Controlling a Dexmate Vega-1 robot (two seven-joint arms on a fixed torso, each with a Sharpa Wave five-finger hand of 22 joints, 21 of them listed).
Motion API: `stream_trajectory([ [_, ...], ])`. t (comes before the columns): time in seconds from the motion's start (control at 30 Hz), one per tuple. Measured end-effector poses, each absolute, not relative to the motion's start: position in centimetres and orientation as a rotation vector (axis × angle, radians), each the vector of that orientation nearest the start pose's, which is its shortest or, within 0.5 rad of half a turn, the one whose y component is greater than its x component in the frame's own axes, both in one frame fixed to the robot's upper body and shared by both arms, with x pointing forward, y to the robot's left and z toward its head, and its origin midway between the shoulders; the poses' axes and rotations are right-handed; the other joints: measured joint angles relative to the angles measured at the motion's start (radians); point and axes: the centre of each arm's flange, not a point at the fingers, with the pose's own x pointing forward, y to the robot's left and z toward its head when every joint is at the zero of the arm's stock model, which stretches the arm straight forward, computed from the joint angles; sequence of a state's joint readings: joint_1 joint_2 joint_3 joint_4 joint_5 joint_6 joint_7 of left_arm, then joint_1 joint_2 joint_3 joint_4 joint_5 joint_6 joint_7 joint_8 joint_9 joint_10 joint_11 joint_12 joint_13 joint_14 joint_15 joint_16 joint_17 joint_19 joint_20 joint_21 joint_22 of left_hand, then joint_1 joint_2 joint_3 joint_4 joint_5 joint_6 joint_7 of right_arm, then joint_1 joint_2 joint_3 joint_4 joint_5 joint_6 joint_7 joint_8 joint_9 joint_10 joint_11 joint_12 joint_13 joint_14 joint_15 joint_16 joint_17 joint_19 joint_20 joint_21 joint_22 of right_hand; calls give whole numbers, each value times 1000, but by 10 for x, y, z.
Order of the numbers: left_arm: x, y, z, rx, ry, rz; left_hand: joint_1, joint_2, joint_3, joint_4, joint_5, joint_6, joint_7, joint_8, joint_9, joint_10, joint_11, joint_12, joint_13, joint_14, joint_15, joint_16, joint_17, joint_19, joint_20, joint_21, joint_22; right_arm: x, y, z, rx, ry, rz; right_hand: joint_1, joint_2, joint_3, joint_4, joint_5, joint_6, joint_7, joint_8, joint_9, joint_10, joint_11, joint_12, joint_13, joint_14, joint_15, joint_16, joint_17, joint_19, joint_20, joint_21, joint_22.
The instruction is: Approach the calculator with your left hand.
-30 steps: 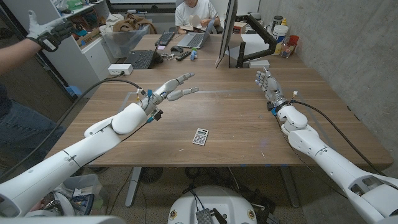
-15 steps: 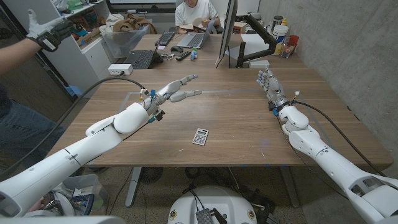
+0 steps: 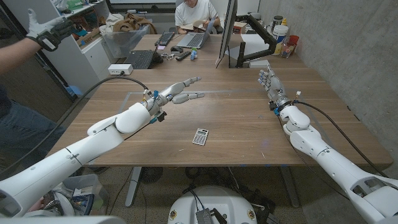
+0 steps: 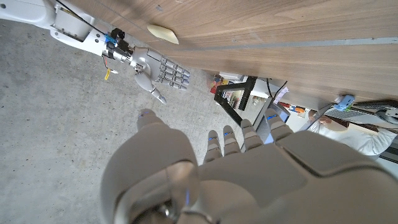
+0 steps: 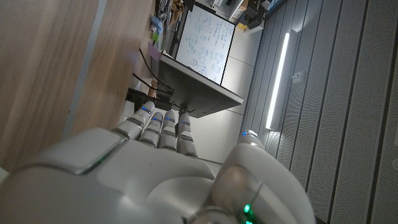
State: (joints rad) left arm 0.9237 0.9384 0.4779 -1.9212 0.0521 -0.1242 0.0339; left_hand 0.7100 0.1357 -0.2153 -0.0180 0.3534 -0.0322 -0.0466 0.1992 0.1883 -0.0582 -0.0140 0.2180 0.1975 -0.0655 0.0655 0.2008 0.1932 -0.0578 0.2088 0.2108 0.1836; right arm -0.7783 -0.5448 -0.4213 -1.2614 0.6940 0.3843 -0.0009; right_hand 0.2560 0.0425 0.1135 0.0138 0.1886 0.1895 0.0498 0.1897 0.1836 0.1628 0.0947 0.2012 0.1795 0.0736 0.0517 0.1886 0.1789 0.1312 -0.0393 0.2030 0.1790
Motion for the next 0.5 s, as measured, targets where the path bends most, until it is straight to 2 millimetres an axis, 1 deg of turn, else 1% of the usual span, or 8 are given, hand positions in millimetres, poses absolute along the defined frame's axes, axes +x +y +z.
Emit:
stream_trajectory([
  [0.1, 530, 206, 21, 1028, -825, -343, 0, 0, 0, 0, 0, 0, 0, 0, 0, 0, 0, 0, 0, 0, 0, 0, 0, 0, 0, 0, 0, 652, -303, 2, 48, -684, 173, 0, 0, 0, 0, 0, 0, 0, 0, 0, 0, 0, 0, 0, 0, 0, 0, 0, 0, 0, 0, 0],
  [0.17, 529, 204, 20, 1035, -825, -348, 0, 0, 0, 0, 0, -5, 5, 0, 0, 0, 0, 0, 0, 0, 0, 0, 0, 0, 0, 0, 0, 651, -303, 3, 48, -685, 173, 0, 0, 0, 0, 0, 0, 0, 0, 0, 0, 0, 0, 0, 0, 0, 0, 0, 0, 0, 0, 0],
  [0.5, 524, 197, 17, 1070, -826, -371, 0, 0, 0, 0, 0, -9, 2, 0, 0, 0, 0, 0, 0, 0, 0, 0, 0, 0, 0, 0, 0, 651, -304, 4, 50, -688, 168, 0, 0, 0, 0, 0, 0, 0, 0, 0, 0, 0, 0, 0, 0, 0, 0, 0, 0, 0, 0, 0],
])
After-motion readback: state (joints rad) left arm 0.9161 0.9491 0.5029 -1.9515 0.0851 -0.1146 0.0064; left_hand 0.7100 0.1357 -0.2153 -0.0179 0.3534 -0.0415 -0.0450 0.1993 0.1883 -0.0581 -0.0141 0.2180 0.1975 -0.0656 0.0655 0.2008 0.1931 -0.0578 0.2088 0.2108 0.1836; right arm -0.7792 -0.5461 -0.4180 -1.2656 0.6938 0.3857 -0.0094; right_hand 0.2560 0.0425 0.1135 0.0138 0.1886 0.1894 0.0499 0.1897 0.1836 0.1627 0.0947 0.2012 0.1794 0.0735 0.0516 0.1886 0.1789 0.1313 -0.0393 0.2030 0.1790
